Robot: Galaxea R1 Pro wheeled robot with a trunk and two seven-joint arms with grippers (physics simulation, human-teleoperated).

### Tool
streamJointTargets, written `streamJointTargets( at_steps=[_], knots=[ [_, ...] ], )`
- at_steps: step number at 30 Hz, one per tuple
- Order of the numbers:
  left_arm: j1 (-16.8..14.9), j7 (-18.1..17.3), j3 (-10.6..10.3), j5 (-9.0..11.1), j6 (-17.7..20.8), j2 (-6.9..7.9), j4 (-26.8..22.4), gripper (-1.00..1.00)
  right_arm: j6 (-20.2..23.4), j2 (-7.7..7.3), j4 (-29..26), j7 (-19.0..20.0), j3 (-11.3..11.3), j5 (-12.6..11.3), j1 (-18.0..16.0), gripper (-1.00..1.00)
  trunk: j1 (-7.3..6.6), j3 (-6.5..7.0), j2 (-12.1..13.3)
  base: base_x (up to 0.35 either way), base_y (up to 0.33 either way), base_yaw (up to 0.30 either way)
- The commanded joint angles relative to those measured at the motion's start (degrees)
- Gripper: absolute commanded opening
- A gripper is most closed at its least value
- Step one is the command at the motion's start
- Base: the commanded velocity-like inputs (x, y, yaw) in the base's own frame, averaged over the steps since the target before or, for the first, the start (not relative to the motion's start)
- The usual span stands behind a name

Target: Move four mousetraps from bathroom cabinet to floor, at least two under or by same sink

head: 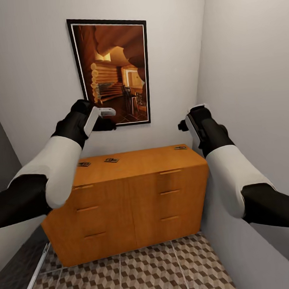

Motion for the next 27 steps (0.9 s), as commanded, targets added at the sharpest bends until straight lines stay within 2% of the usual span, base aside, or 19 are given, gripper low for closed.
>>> streamJointTargets(
  at_steps=[1, 2, 3, 9, 10, 11, 15, 17, 23, 27],
  knots=[
    [-0.82, 0.23, 0.02, 0.87, 0.29, -0.03, 1.08, 1.0, -0.15, 0.16, 0.98, -0.17, 0.08, 0.29, -0.38, 1.0, 0.0, -0.07, -0.04, 0.0, 0.0, 0.0],
    [-1.01, 0.2, 0.07, 1.46, 0.35, -0.03, 1.01, 1.0, -0.31, 0.22, 1.35, -0.24, 0.07, 0.28, -0.48, 1.0, 0.0, -0.07, -0.04, 0.0, 0.0, 0.0],
    [-1.08, 0.16, 0.13, 3.09, 0.45, -0.02, 0.19, 1.0, -0.55, 0.28, 1.93, -0.33, 0.04, 0.25, -0.64, 1.0, 0.0, -0.07, -0.04, 0.0, 0.0, 0.0],
    [-0.19, 0.17, 0.09, 9.32, 0.59, 0.18, -2.05, 1.0, -0.86, 0.22, 3.04, -0.36, -0.11, 0.16, -0.81, 1.0, 0.0, -0.07, -0.04, 0.0, 0.0, 0.0],
    [0.0, 0.17, 0.07, 10.97, 0.58, 0.22, -2.25, 1.0, -0.85, 0.21, 3.04, -0.23, -0.13, -0.01, -0.83, 1.0, 0.0, -0.07, -0.04, 0.0, 0.0, 0.0],
    [0.06, 0.17, 0.06, 11.59, 0.56, 0.21, -2.28, 1.0, -0.82, 0.2, 2.95, -0.16, -0.14, -0.15, -0.82, 1.0, 0.0, -0.07, -0.04, 0.01, 0.0, 0.0],
    [0.22, 0.17, -0.05, 13.07, 0.49, 0.13, -1.62, 1.0, -0.75, 0.16, 2.29, 0.0, -0.16, -1.37, -0.8, 1.0, 0.0, -0.07, -0.04, 0.1, 0.0, 0.0],
    [0.27, 0.17, -0.1, 13.58, 0.44, 0.11, -0.34, 1.0, -0.73, 0.13, 1.57, 0.06, -0.14, -2.89, -0.79, 1.0, 0.0, -0.07, -0.04, 0.225, 0.0, 0.0],
    [0.32, 0.11, -0.15, 14.08, 0.48, -0.01, 2.1, 1.0, -0.59, 0.15, -1.71, 0.04, -0.02, -6.47, -0.76, 1.0, 0.0, -0.07, -0.04, 0.298, 0.0, 0.0],
    [0.34, 0.09, -0.16, 14.16, 0.59, -0.01, 2.54, 1.0, -0.46, 0.31, -4.21, 0.03, 0.1, -7.14, -0.51, 1.0, 0.0, -0.07, -0.04, 0.331, 0.0, 0.0]
  ],
)
